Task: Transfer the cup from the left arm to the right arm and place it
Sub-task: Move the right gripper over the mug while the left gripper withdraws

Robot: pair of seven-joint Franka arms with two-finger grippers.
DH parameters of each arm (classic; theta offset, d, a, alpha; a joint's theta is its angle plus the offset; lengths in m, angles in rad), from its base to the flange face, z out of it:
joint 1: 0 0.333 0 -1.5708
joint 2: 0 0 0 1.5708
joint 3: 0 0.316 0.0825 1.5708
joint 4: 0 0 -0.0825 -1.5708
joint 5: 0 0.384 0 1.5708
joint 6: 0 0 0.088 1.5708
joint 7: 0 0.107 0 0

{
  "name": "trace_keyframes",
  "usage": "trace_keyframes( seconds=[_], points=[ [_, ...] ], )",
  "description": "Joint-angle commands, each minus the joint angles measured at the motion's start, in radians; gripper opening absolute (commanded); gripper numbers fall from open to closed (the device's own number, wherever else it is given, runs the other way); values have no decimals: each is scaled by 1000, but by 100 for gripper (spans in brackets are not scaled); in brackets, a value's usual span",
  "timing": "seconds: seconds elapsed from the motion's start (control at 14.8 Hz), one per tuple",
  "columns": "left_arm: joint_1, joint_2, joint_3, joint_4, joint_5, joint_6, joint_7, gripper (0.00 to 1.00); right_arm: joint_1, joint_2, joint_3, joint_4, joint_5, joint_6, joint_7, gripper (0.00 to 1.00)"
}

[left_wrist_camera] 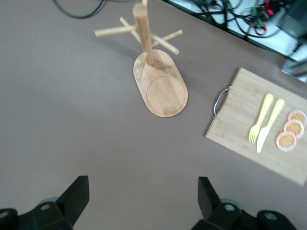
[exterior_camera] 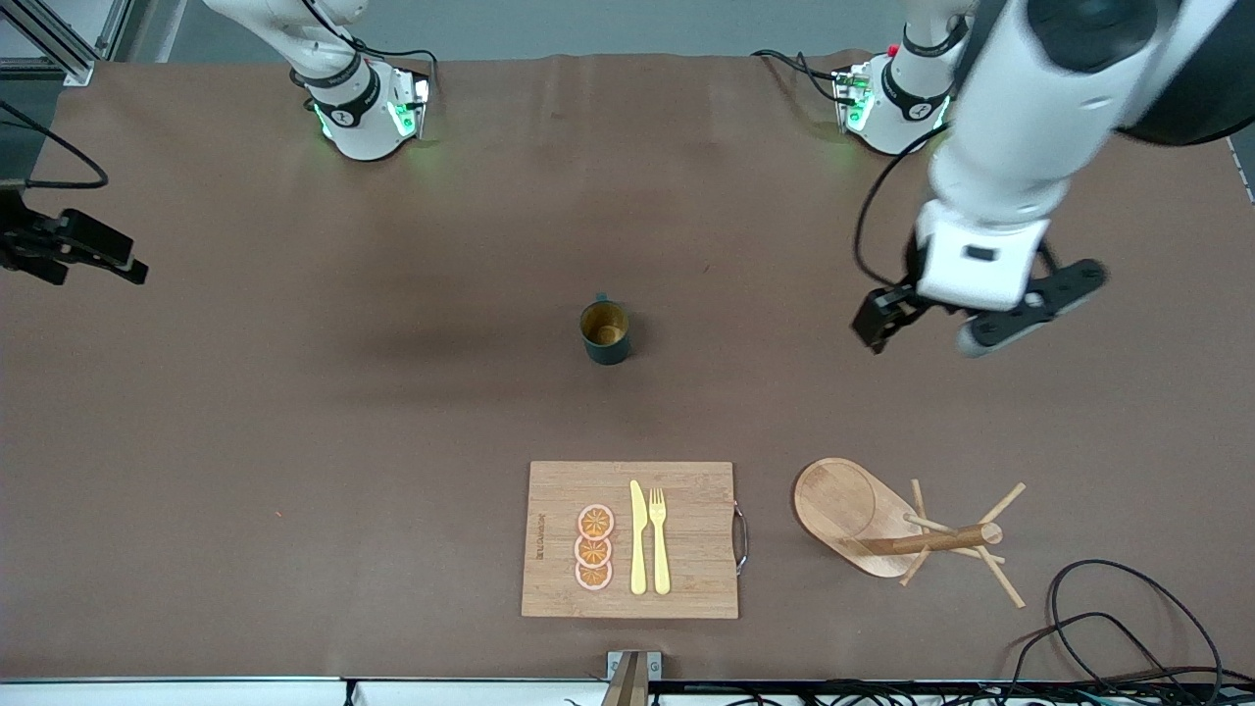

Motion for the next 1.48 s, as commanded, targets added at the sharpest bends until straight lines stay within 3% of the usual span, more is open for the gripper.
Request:
trace_keyframes(
  seconds=[0.0,0.2,0.34,0.61,0.94,1.15,1.42],
  points=[
    [128,-86,-7,-23,-116,-65,234,100,69,-98,1,-147,11,84,113,98],
    [191,-127,-4,-29,-106,-120,446,100,106,-172,4,-290,11,178,156,99],
    [231,-153,-4,-37,-106,-159,547,100,164,-189,7,-330,11,213,243,100],
    [269,-264,-4,-173,-110,-173,757,100,277,-184,7,-388,-1,282,383,100],
    [286,-366,-2,-296,-123,-165,762,100,454,-163,15,-482,-81,443,588,100],
    [280,-367,-1,-299,-135,-160,761,100,552,-76,15,-488,-157,497,729,100],
    [296,-344,-1,-287,-179,-154,762,100,632,13,15,-501,-165,613,816,100]
  ],
)
